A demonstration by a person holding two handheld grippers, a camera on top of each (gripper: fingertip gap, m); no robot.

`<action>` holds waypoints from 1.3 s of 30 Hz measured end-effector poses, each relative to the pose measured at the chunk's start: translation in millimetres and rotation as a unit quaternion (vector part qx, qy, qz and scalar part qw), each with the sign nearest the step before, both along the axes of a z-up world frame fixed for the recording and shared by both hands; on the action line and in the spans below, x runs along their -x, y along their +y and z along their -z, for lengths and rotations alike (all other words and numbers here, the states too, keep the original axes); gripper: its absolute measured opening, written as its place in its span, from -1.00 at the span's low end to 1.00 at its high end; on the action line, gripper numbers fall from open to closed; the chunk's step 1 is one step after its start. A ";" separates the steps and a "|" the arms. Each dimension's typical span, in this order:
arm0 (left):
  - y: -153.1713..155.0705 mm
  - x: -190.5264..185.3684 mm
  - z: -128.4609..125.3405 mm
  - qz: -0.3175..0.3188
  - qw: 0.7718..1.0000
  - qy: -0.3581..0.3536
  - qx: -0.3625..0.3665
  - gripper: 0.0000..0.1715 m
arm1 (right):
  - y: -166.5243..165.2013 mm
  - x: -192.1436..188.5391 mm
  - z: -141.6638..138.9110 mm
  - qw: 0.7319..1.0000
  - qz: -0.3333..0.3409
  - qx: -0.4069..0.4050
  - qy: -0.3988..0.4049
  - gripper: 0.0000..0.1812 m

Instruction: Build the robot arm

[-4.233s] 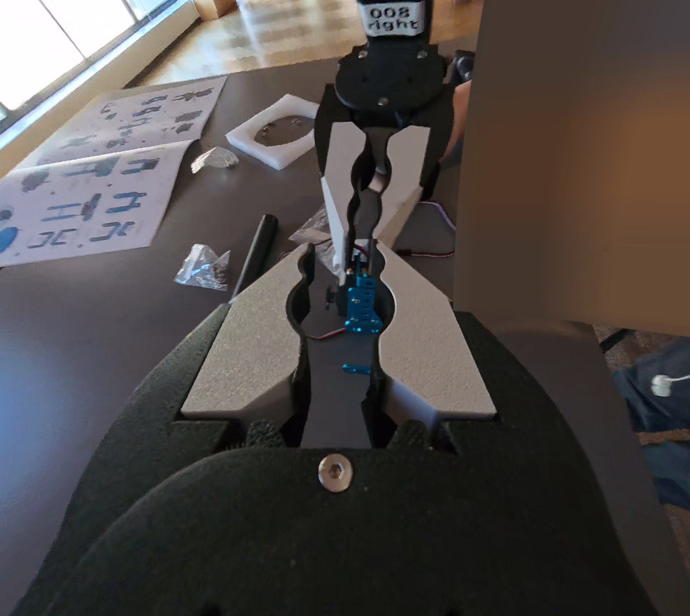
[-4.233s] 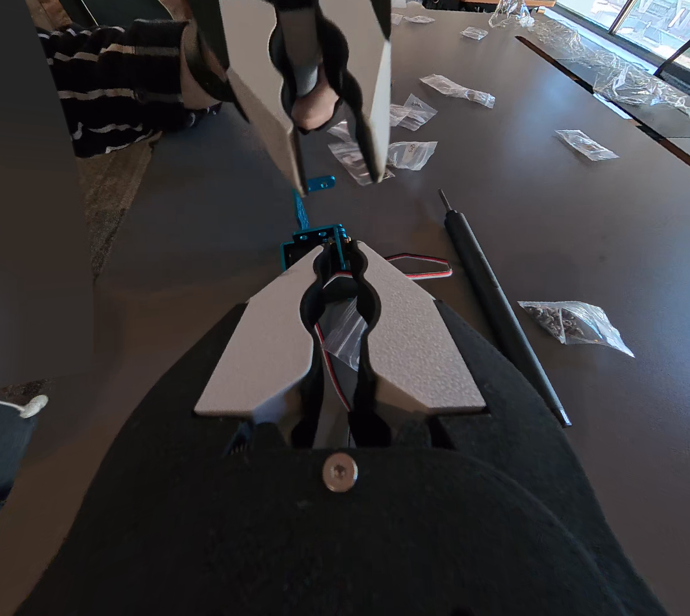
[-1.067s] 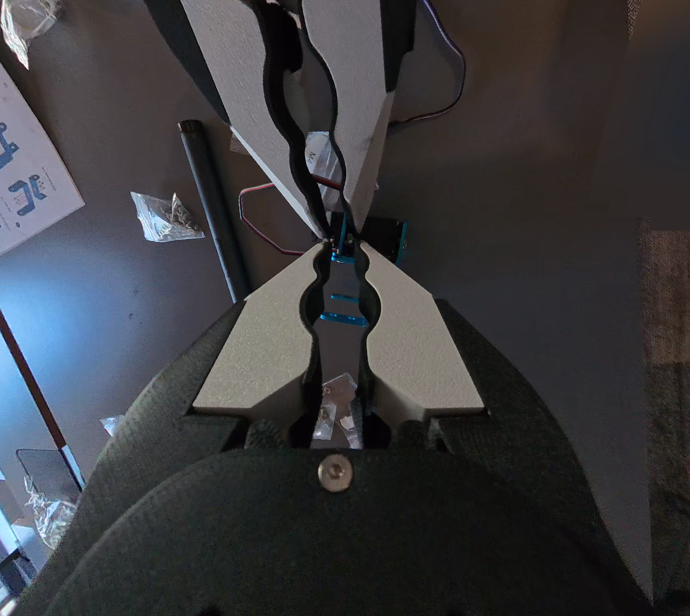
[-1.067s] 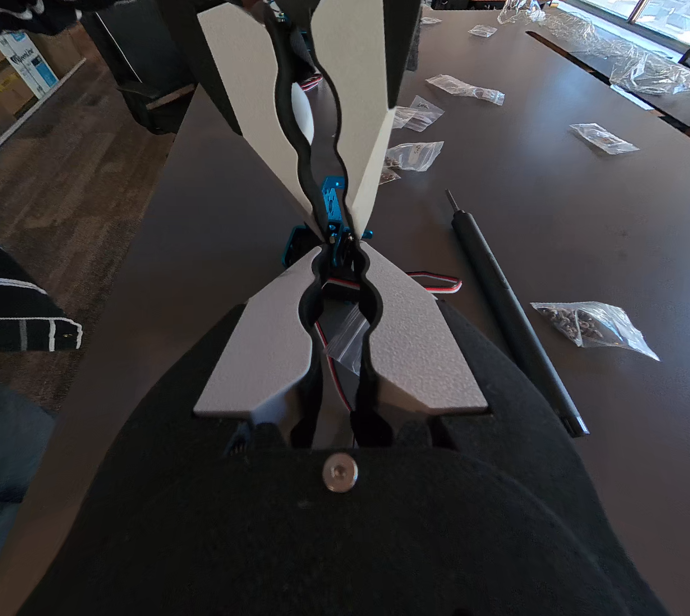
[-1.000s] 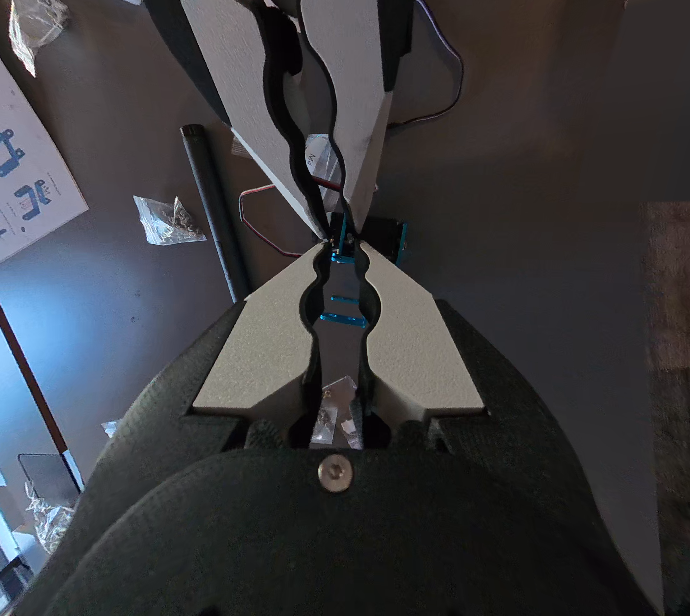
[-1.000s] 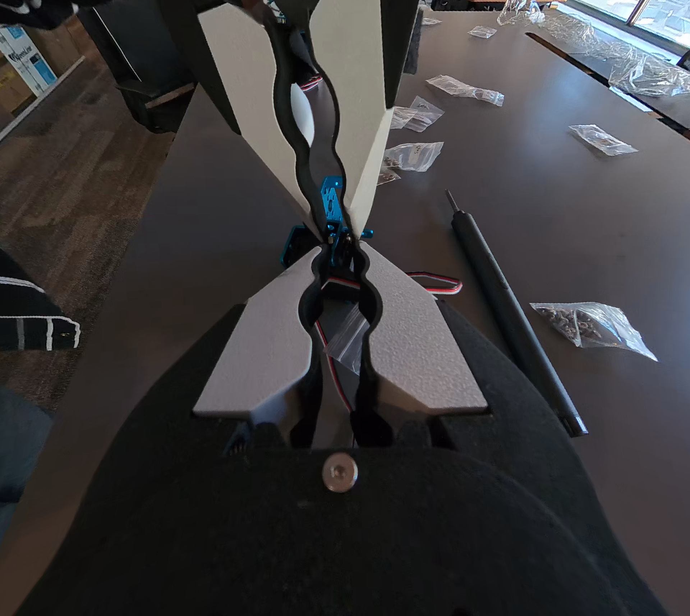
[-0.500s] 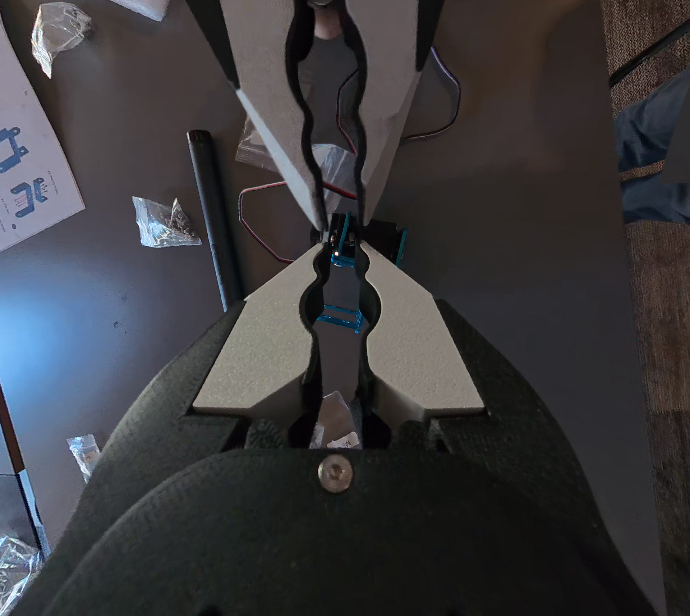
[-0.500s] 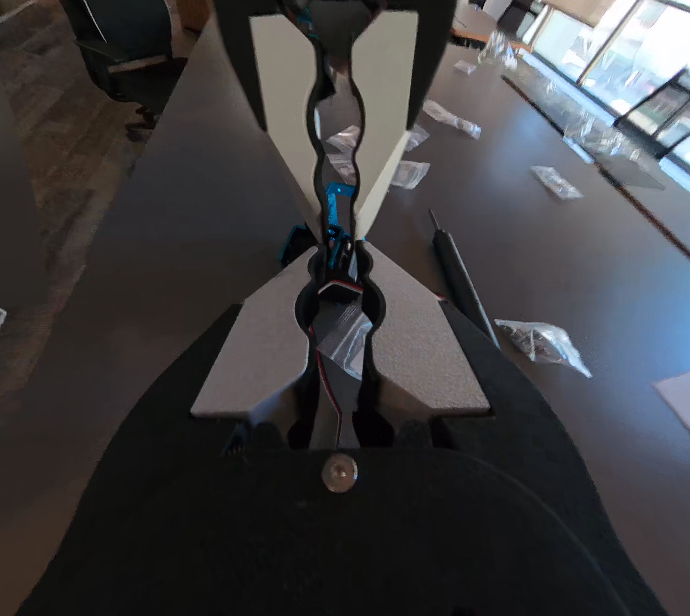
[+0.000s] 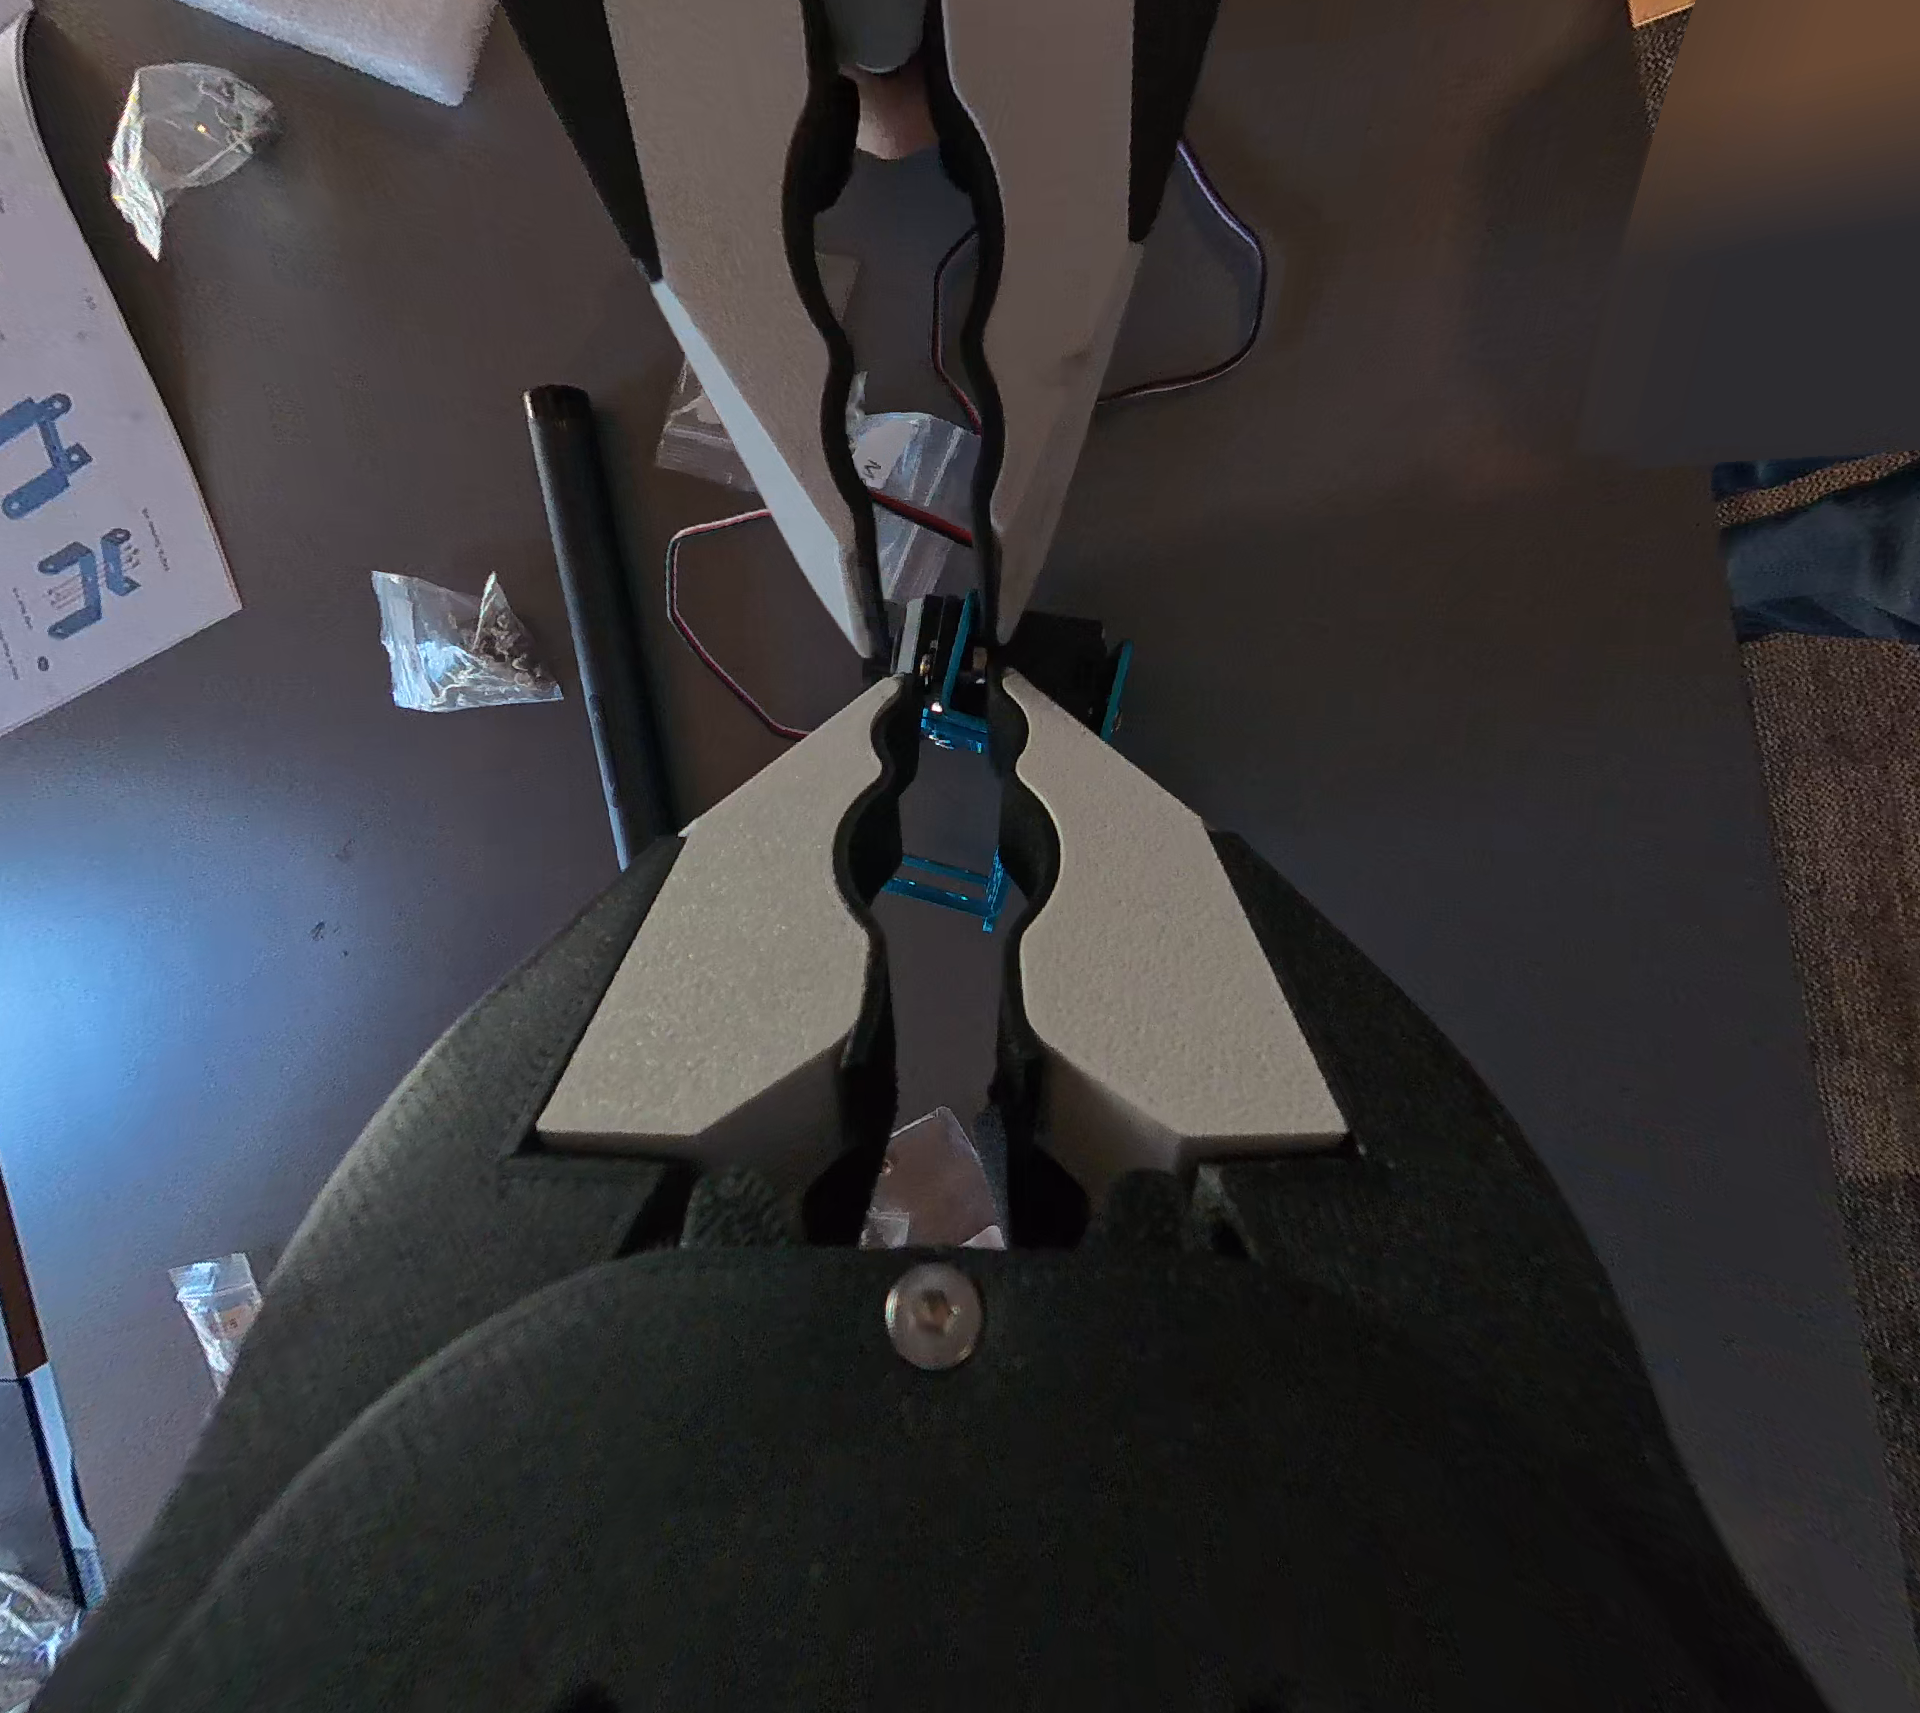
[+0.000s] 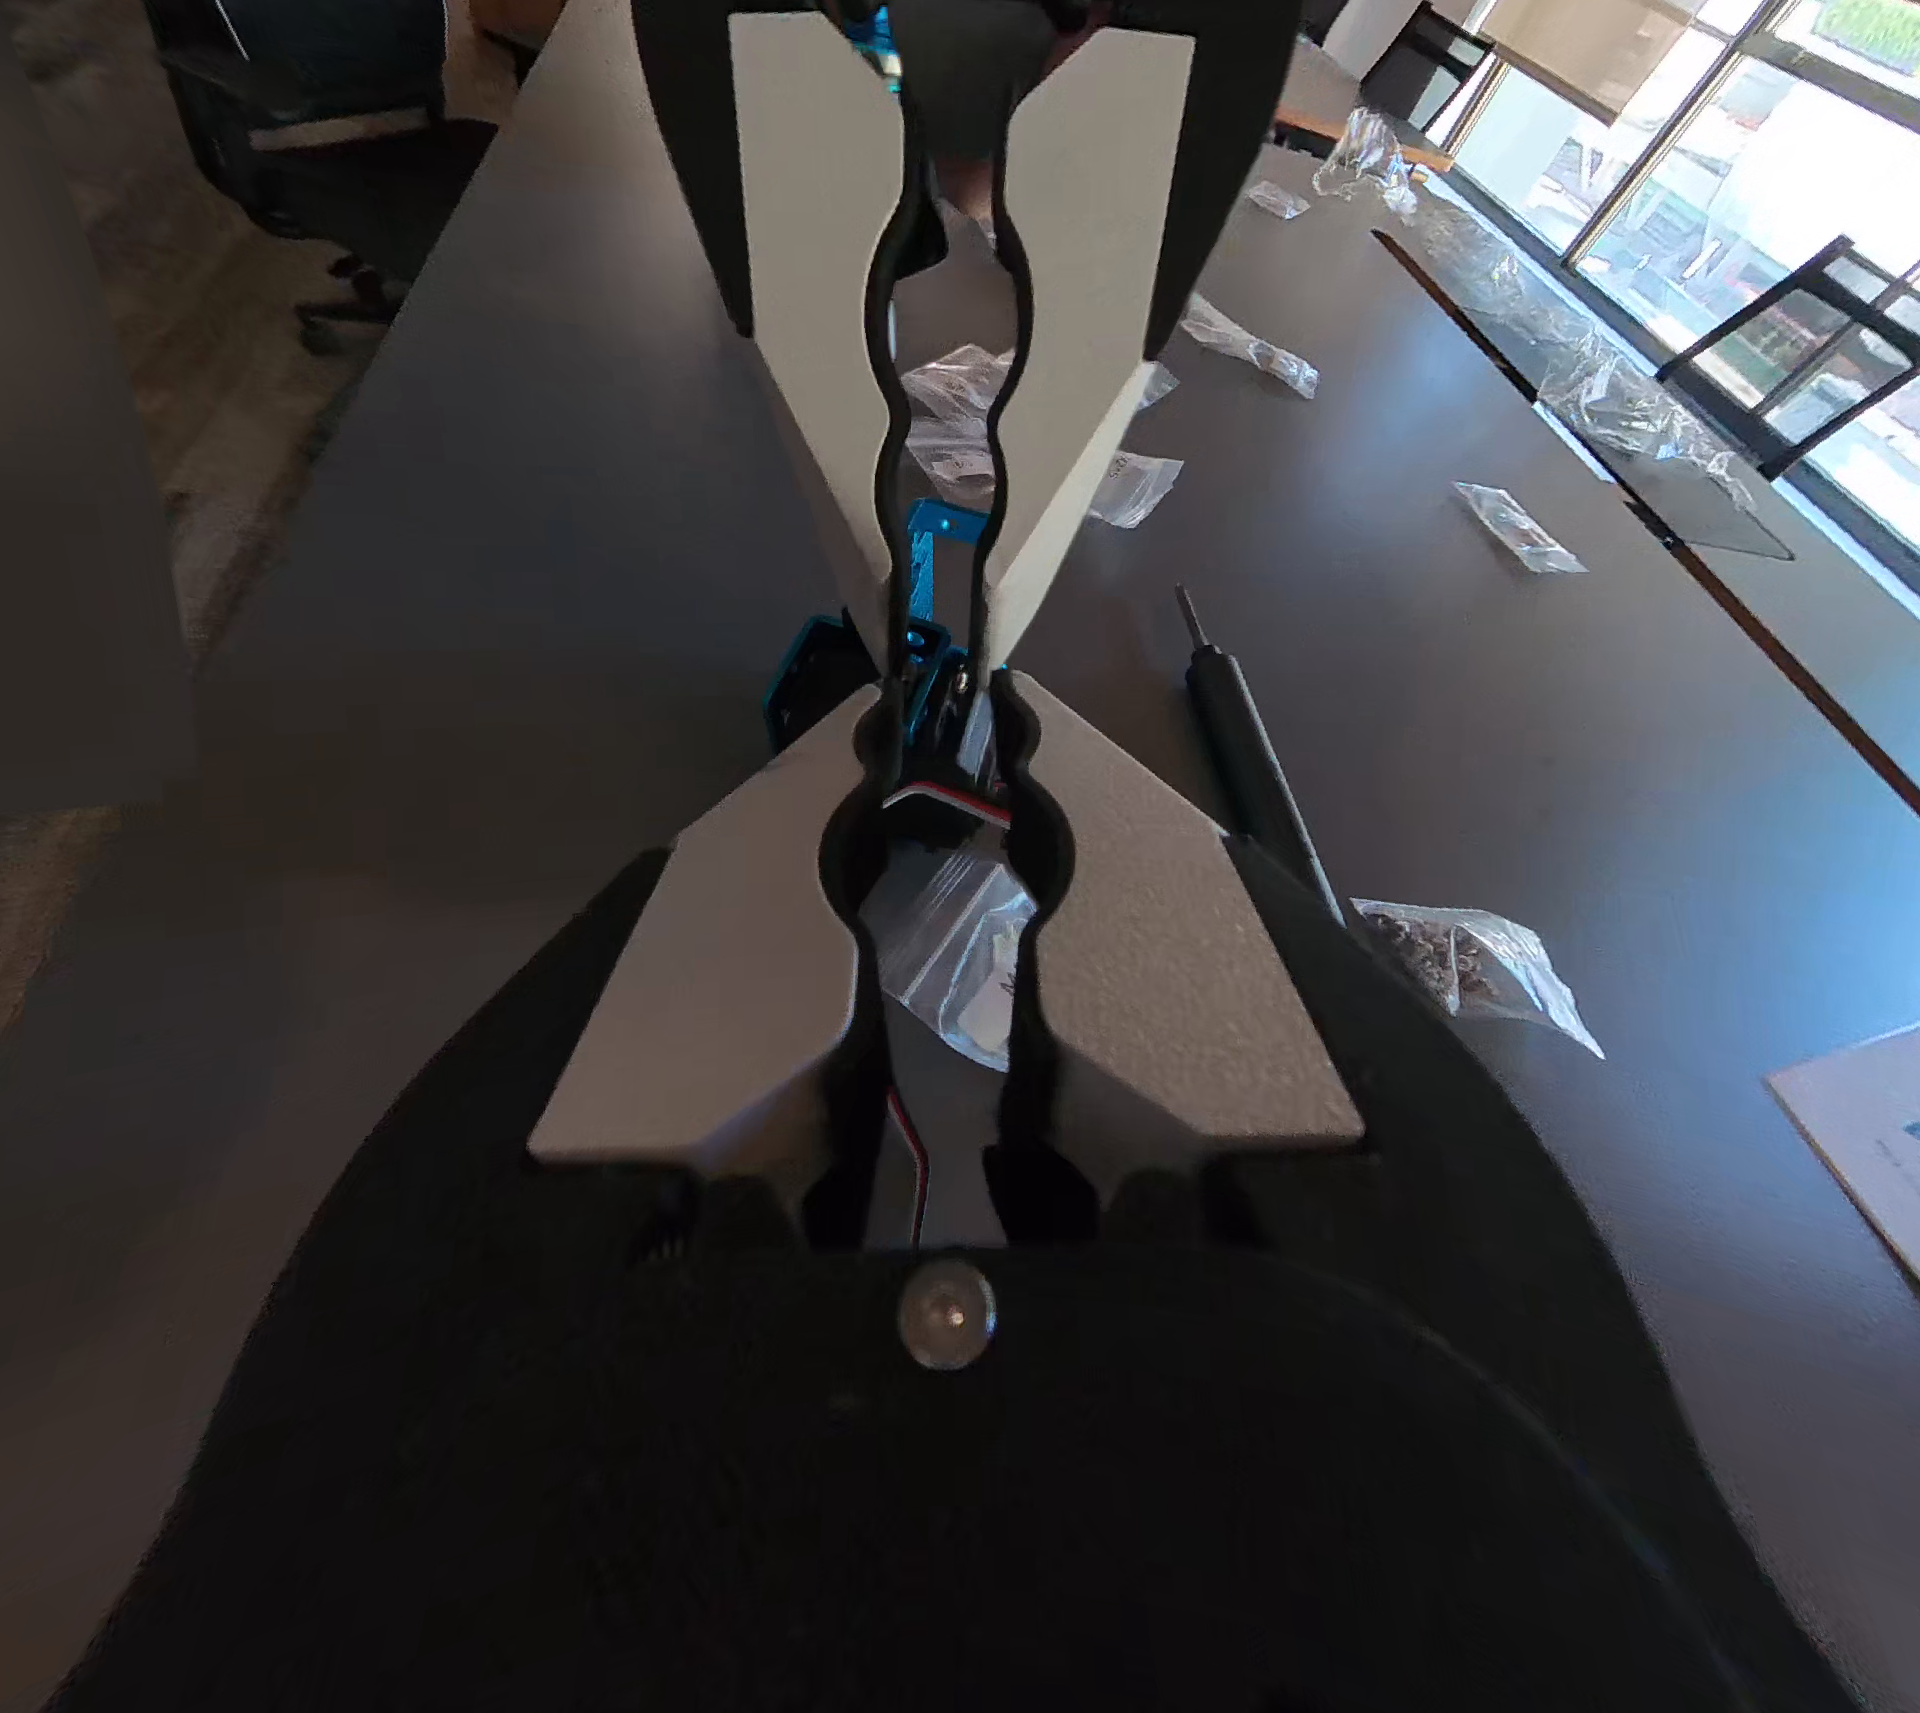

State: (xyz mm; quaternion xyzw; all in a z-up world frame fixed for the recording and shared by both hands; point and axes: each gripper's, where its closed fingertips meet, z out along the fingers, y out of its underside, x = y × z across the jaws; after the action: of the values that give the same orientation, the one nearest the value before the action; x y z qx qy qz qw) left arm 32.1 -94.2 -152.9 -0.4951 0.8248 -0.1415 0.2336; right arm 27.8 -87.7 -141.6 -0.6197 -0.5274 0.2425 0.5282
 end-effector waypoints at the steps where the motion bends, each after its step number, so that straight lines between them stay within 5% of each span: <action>1: -0.1 0.0 0.0 0.001 1.000 -0.001 0.000 -0.88 | 0.4 -0.3 -0.2 1.000 0.000 0.004 0.002 -0.82; 22: -0.1 0.9 0.1 0.019 1.000 -0.004 -0.013 -0.89 | -0.1 3.3 2.0 1.000 -0.006 0.011 -0.001 -0.86; 30: -0.9 1.0 0.1 0.036 0.999 -0.004 -0.039 -0.90 | 0.4 2.4 3.1 0.999 -0.010 0.051 0.012 -0.84; 35: -1.0 0.9 0.0 0.036 0.999 -0.008 -0.028 -0.89 | 7.0 -0.8 2.1 0.979 -0.003 0.185 0.081 -0.70; 39: -2.1 0.7 0.1 0.038 0.999 -0.007 -0.027 -0.89 | 11.4 -5.5 -10.7 0.980 0.007 0.166 0.108 -0.75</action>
State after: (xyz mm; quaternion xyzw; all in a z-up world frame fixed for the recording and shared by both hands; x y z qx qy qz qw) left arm 31.4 -96.3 -153.0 -0.4556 0.8449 -0.1316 0.2475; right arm 33.3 -76.3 -130.9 -0.6727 -0.4150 0.3881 0.4739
